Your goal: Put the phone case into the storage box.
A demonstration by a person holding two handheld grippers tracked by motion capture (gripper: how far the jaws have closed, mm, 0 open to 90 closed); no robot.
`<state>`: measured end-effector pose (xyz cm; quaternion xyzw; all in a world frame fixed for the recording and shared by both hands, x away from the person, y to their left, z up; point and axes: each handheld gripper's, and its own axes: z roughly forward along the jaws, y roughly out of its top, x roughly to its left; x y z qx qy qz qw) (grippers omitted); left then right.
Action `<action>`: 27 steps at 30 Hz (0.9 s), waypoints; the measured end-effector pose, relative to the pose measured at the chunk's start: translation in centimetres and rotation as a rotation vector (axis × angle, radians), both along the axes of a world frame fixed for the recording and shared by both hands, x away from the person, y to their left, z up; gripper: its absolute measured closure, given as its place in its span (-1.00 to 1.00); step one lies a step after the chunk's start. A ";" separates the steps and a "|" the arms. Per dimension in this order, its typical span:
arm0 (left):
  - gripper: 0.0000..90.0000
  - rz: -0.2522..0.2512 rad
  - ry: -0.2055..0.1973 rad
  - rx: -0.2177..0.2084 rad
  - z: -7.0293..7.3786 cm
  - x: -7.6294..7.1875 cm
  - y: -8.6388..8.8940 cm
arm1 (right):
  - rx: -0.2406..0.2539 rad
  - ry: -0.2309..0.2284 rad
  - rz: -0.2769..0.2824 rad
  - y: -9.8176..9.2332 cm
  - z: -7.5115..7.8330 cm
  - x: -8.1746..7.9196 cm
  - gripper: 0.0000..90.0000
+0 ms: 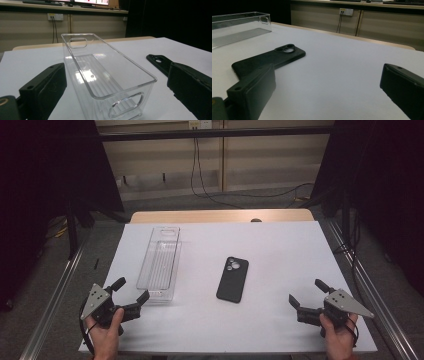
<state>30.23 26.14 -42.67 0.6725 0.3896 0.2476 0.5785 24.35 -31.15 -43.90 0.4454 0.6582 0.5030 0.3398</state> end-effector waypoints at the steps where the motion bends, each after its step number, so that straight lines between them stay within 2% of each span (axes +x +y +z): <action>1: -0.94 0.002 -0.003 0.006 0.0 0.1 0.0 | -0.002 0.003 -0.002 0.0 0.0 0.0 -1.00; 4: -0.94 0.005 -0.004 0.002 0.0 0.1 0.0 | 0.006 0.009 0.023 -0.1 -0.1 0.1 -1.00; 9: -0.95 0.009 -0.001 0.006 0.0 0.1 0.0 | 0.031 0.015 0.034 0.1 -0.2 0.2 -1.00; 16: -0.96 0.004 -0.001 0.000 0.0 -0.2 0.1 | 0.020 0.020 0.068 0.6 -0.2 0.2 -1.00; 18: -0.96 -0.001 0.006 -0.013 0.0 -0.2 0.2 | 0.027 0.021 0.082 0.7 -0.2 0.1 -1.00; 22: -0.96 -0.011 0.002 -0.005 0.1 -0.3 0.3 | 0.034 0.014 0.092 0.9 -0.1 0.1 -1.00; 24: -0.96 -0.007 -0.004 0.012 0.2 -0.5 0.3 | 0.045 0.012 0.098 1.1 -0.1 0.1 -1.00; 27: -0.96 -0.008 -0.004 -0.003 0.2 -0.5 0.4 | 0.049 0.011 0.118 1.5 0.0 0.1 -1.00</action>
